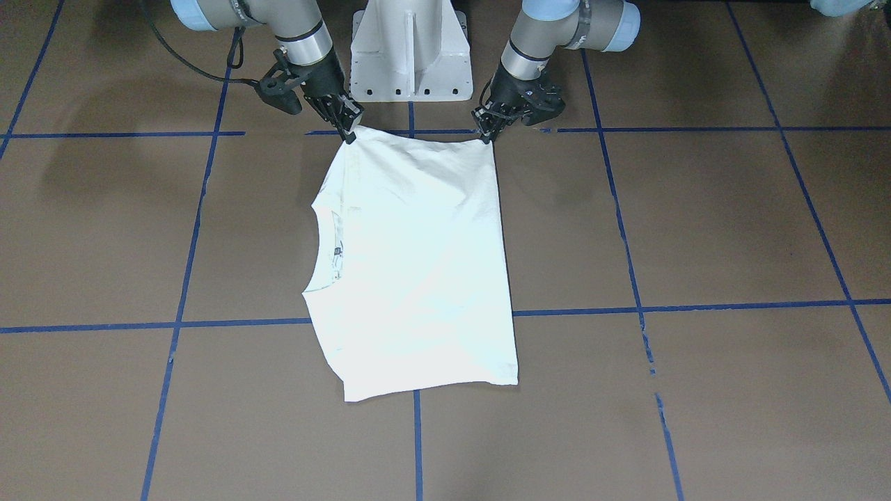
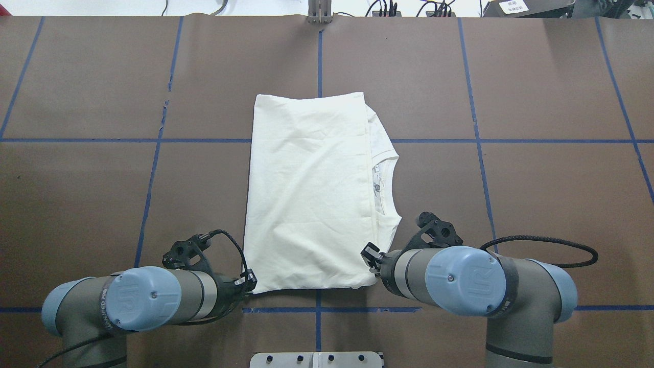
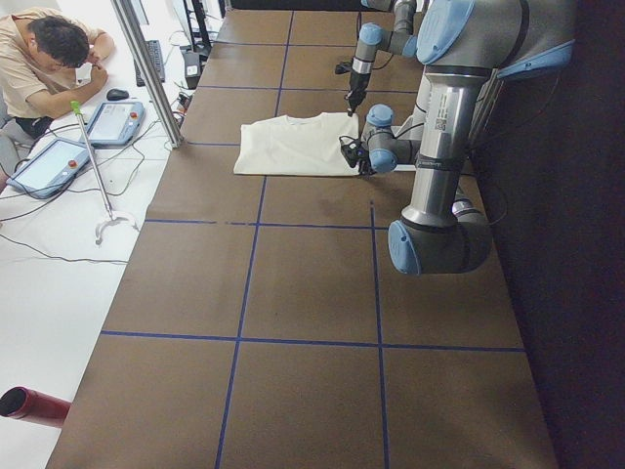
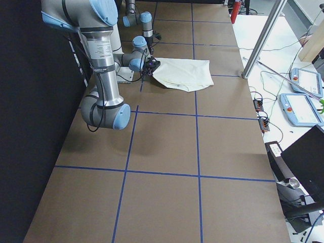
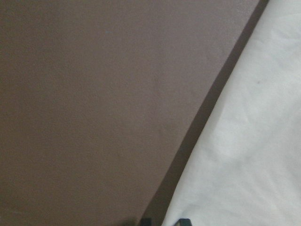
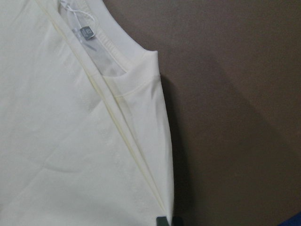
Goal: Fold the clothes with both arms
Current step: 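Lower both grippers to the shirt corners nearest the robot and grasp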
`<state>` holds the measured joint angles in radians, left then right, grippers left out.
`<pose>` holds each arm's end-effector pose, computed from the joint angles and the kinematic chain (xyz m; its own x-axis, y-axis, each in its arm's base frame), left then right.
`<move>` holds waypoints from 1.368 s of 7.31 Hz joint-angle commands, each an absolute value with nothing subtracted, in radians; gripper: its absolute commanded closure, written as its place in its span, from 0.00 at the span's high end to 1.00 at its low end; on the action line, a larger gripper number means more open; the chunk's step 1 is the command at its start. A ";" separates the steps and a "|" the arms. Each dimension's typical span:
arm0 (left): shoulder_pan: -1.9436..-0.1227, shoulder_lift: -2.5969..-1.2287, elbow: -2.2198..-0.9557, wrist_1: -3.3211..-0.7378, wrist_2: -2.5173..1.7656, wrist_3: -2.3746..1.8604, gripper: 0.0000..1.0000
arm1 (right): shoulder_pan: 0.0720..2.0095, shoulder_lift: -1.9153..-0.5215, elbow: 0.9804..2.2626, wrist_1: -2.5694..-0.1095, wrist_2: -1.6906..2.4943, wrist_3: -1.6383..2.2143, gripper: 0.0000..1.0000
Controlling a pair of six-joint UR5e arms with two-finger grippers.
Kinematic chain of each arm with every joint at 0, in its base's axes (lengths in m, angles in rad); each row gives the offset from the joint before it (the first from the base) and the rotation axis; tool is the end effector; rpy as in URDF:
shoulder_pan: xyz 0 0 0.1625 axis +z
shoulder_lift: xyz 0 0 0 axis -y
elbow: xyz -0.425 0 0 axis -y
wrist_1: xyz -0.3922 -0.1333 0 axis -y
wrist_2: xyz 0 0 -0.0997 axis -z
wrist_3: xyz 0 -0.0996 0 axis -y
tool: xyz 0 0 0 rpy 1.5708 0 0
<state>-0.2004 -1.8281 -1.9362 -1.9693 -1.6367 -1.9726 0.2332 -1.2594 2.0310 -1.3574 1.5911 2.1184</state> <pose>0.5271 -0.2364 0.3117 0.4150 -0.4825 -0.7714 0.3323 0.8696 -0.3651 -0.5042 -0.2547 0.2656 0.3475 0.6176 0.7056 -0.4633 0.7673 -0.4434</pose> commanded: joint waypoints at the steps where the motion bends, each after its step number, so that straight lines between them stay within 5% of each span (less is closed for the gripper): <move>1: -0.206 -1.827 -1.957 -1.968 -1.612 -1.974 0.00 | 0.233 -1.259 2.031 -1.358 1.592 2.118 0.00; 4: -0.196 -1.801 -2.078 -1.893 -1.609 -2.068 0.00 | 0.203 -1.285 2.075 -1.356 1.594 2.123 0.00; 7: -0.166 -1.853 -2.327 -1.592 -1.621 -2.002 0.00 | 0.208 -1.406 2.277 -1.359 1.598 2.122 0.00; 10: -0.326 -1.982 -2.196 -1.580 -1.614 -1.671 0.00 | 0.421 -1.228 2.122 -1.418 1.693 2.030 0.00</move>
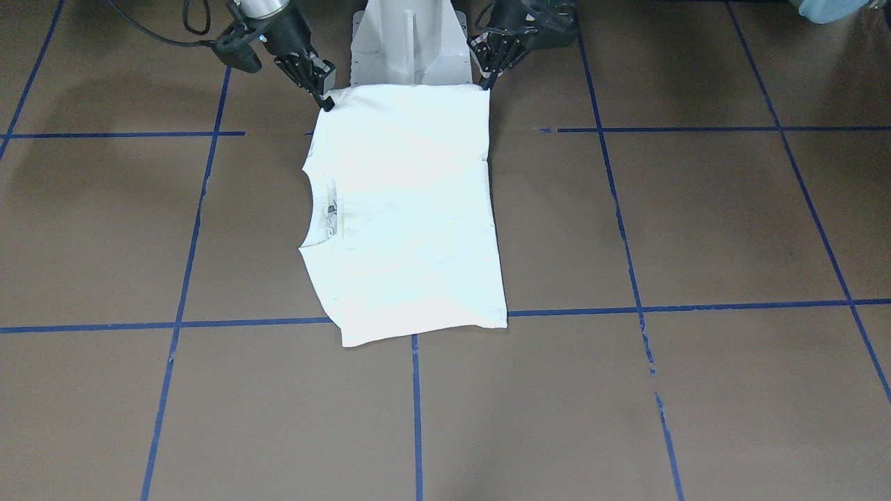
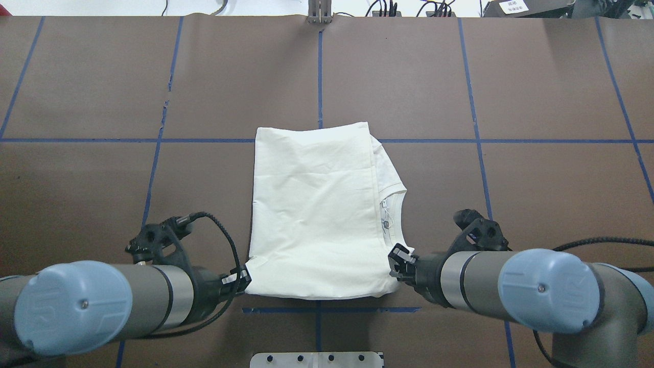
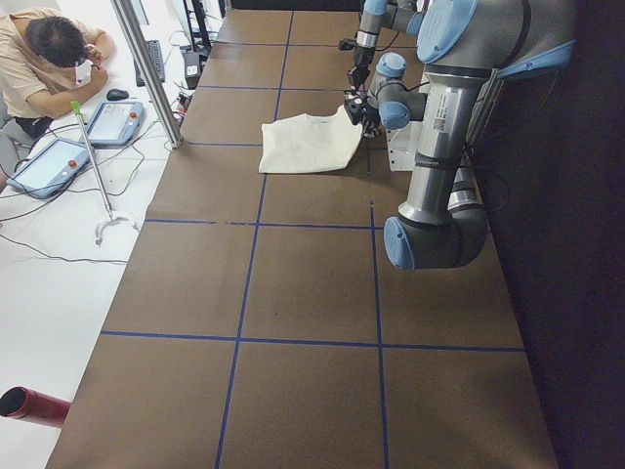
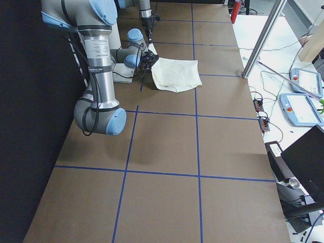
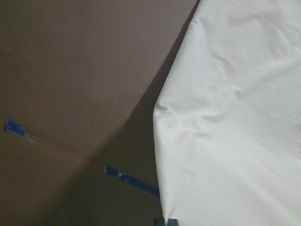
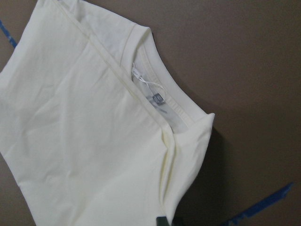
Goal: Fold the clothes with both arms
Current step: 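Lift the near edge with both grippers and fold it away from the robot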
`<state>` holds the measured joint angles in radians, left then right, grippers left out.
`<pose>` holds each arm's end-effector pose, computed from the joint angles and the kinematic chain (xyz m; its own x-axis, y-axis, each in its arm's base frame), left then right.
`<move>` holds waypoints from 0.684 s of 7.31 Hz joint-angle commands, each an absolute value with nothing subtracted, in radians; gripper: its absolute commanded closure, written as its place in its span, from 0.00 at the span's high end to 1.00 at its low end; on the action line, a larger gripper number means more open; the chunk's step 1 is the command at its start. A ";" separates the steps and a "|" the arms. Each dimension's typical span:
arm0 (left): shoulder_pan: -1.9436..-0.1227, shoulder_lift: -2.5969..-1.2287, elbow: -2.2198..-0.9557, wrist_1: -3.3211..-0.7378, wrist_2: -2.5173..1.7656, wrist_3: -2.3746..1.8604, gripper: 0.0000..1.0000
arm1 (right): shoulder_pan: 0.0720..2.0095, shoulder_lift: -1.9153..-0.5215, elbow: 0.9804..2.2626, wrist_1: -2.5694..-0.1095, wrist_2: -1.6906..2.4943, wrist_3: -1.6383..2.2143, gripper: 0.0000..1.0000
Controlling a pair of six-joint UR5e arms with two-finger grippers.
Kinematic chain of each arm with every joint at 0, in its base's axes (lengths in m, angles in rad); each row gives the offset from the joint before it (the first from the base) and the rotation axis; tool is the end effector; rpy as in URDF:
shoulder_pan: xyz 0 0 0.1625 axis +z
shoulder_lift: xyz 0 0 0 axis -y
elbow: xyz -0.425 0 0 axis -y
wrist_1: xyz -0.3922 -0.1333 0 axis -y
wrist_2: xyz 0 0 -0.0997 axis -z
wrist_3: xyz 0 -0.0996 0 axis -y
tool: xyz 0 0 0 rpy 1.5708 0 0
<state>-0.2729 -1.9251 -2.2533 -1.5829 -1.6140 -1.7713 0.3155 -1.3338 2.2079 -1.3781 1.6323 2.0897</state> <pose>0.4304 -0.2544 0.1867 0.4240 -0.3253 -0.8452 0.3242 0.9259 -0.1937 -0.4232 -0.2719 0.2355 0.2704 0.6090 0.7457 -0.4522 0.7641 -0.4600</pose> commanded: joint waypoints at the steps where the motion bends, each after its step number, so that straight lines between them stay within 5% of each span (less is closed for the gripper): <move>1: -0.372 -2.009 -2.174 -1.586 -1.617 -1.636 0.00 | 0.505 -1.139 2.033 -1.463 1.742 2.001 0.00; 5: -0.555 -2.129 -1.807 -1.772 -1.623 -1.468 0.00 | 0.627 -0.956 1.702 -1.450 1.767 1.910 0.00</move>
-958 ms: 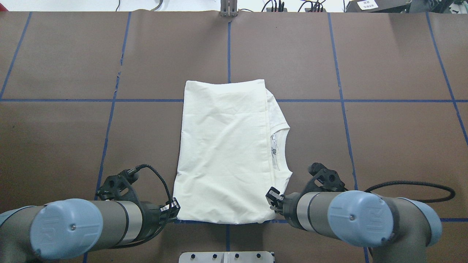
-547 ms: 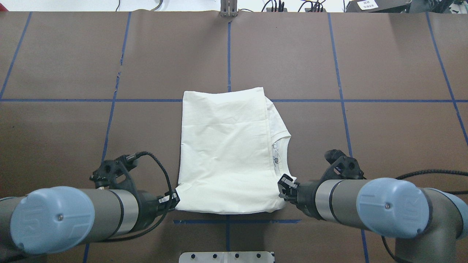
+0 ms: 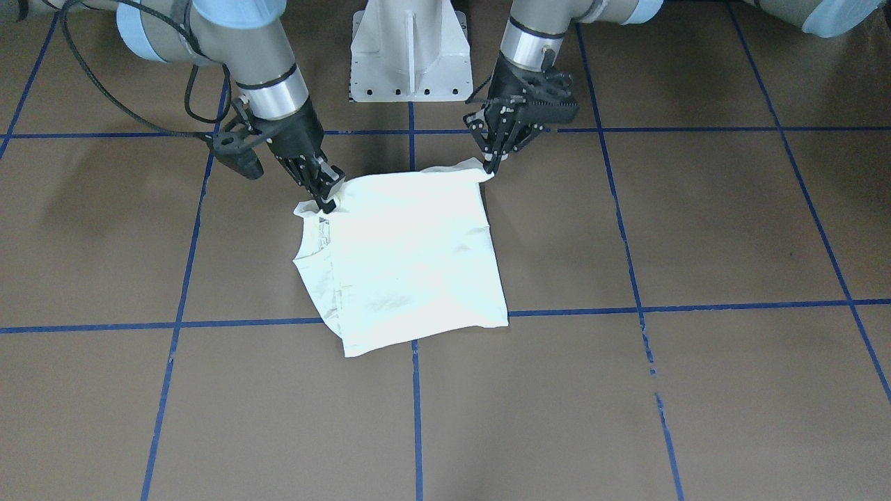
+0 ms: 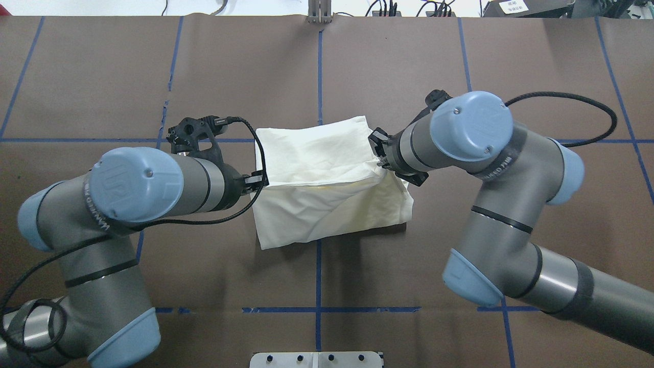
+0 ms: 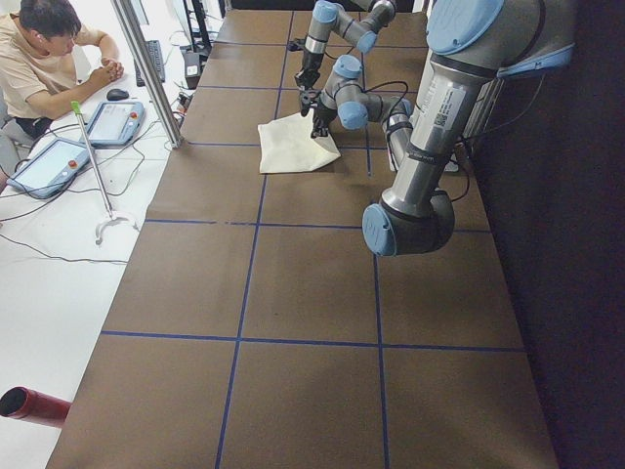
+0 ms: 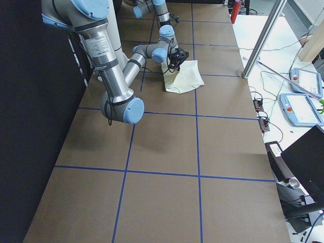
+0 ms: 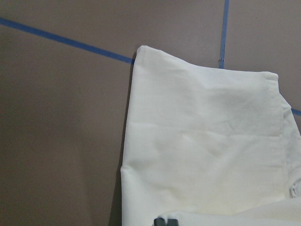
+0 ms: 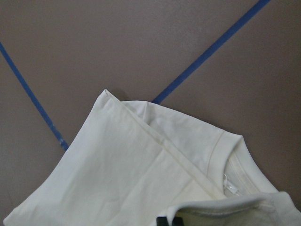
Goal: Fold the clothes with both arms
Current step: 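Lift the near edge with both grippers and fold it away from the robot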
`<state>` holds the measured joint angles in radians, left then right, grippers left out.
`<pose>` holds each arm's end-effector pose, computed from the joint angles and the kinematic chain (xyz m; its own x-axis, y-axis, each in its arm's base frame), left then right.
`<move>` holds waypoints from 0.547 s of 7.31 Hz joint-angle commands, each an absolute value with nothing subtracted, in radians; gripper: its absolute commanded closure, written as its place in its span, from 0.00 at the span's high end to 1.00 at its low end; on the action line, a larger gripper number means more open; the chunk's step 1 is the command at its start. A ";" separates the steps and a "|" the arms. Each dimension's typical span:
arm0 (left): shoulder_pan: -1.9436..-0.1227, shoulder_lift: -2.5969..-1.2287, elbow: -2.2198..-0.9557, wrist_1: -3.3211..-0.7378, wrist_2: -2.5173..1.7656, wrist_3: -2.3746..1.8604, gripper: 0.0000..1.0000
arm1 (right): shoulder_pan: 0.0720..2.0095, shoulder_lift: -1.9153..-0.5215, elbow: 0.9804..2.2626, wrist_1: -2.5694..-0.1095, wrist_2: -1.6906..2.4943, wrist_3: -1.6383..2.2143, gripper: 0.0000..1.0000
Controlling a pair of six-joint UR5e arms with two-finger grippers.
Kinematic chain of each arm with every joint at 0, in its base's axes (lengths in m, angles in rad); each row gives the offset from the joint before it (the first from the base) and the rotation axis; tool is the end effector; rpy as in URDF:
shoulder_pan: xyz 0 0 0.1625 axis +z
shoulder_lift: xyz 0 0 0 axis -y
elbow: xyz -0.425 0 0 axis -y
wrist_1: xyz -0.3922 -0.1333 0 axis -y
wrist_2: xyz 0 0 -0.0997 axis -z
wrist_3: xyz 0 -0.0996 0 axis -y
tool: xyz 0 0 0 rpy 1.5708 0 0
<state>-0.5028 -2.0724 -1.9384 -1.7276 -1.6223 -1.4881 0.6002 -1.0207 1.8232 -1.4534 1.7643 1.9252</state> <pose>0.4589 -0.3987 0.2019 0.4891 -0.1748 -0.8545 0.4036 0.9139 0.0441 -0.4578 -0.4517 0.2227 0.3204 0.6320 0.7057 -0.5749 0.7218 -0.3853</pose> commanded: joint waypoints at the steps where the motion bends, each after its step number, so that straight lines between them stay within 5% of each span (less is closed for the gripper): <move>1: -0.561 -2.170 -1.734 -1.776 -1.617 -1.425 0.00 | 0.637 -0.907 1.615 -1.448 1.769 1.879 0.00; 4: -0.586 -2.194 -1.553 -1.948 -1.597 -1.382 0.00 | 0.653 -0.836 1.422 -1.326 1.785 1.873 0.00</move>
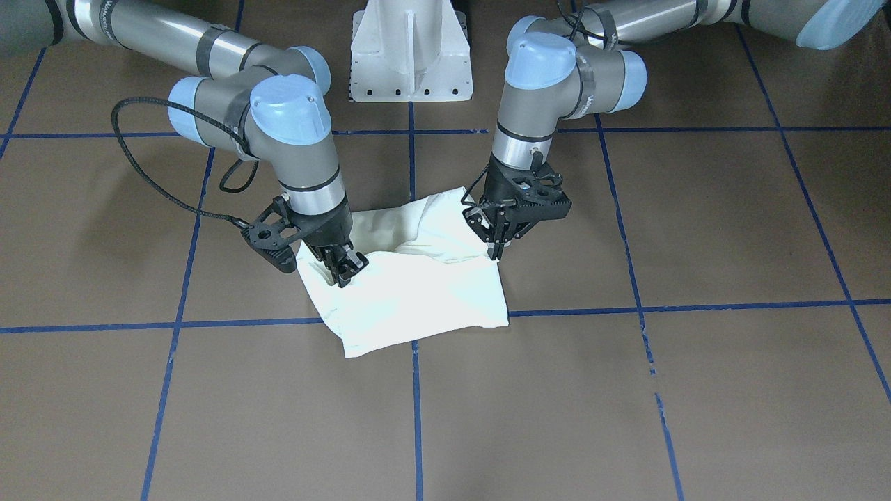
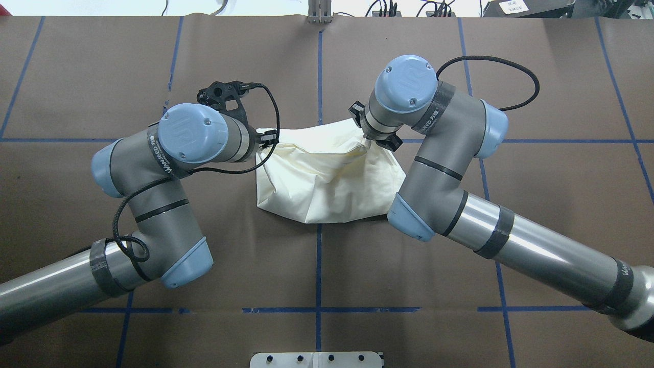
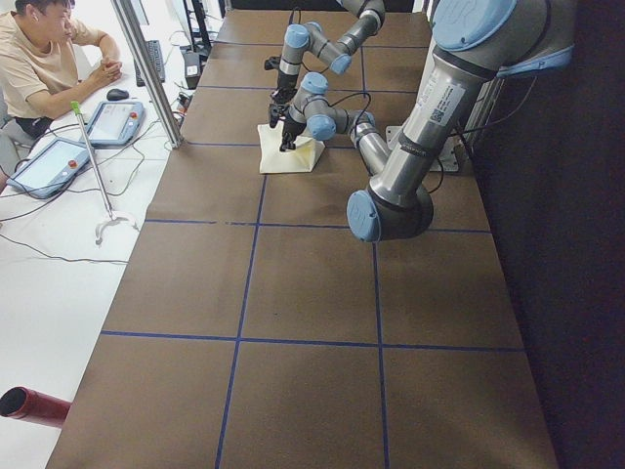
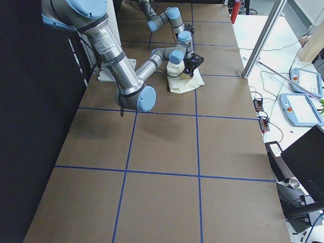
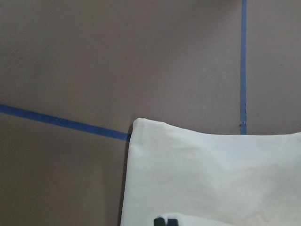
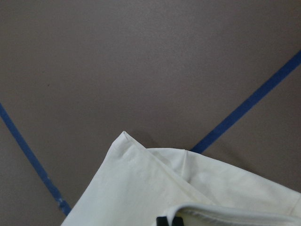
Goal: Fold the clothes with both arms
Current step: 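Lift the near edge with both grippers and fold it away from the robot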
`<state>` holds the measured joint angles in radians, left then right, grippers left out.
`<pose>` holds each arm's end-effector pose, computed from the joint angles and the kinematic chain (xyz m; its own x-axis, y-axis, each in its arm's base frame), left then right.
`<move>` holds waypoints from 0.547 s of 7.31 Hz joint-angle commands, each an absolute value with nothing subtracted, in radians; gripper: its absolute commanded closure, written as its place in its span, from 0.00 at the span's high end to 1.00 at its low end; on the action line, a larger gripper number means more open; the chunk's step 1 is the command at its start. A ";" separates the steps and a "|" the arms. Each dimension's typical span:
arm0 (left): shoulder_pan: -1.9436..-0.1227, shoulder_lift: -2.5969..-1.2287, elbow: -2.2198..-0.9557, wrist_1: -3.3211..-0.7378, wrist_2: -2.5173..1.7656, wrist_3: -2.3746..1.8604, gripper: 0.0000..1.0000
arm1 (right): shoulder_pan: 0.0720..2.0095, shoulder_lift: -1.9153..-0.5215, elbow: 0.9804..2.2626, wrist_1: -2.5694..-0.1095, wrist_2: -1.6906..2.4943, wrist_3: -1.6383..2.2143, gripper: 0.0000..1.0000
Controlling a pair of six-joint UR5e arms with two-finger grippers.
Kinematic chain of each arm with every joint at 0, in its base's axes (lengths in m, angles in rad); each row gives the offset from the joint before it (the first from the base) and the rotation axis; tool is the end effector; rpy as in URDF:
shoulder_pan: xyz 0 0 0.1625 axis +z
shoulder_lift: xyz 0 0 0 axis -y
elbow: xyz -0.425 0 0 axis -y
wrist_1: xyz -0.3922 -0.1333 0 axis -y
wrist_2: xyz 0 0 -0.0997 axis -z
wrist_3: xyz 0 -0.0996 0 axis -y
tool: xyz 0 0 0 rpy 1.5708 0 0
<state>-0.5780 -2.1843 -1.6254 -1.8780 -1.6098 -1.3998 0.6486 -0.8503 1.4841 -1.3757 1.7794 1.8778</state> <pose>0.5079 -0.4859 0.2403 0.5512 -0.1566 -0.8195 0.4314 0.8942 0.1193 -0.5182 -0.5342 0.2420 0.3715 0.6526 0.6604 -0.6101 0.7078 -0.3562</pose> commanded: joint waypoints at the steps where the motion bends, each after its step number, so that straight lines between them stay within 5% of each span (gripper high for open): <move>1: -0.601 -2.200 -1.519 -1.985 -1.591 -1.376 0.00 | 0.657 -0.835 1.408 -1.324 1.787 1.858 0.00; 2: -0.620 -2.227 -1.472 -2.009 -1.591 -1.343 0.13 | 0.661 -0.834 1.399 -1.324 1.787 1.842 0.00; 3: -0.639 -2.241 -1.460 -2.032 -1.595 -1.344 0.43 | 0.661 -0.833 1.397 -1.324 1.787 1.838 0.00; 4: -0.688 -2.243 -1.482 -2.111 -1.633 -1.342 0.45 | 0.664 -0.834 1.397 -1.324 1.787 1.823 0.00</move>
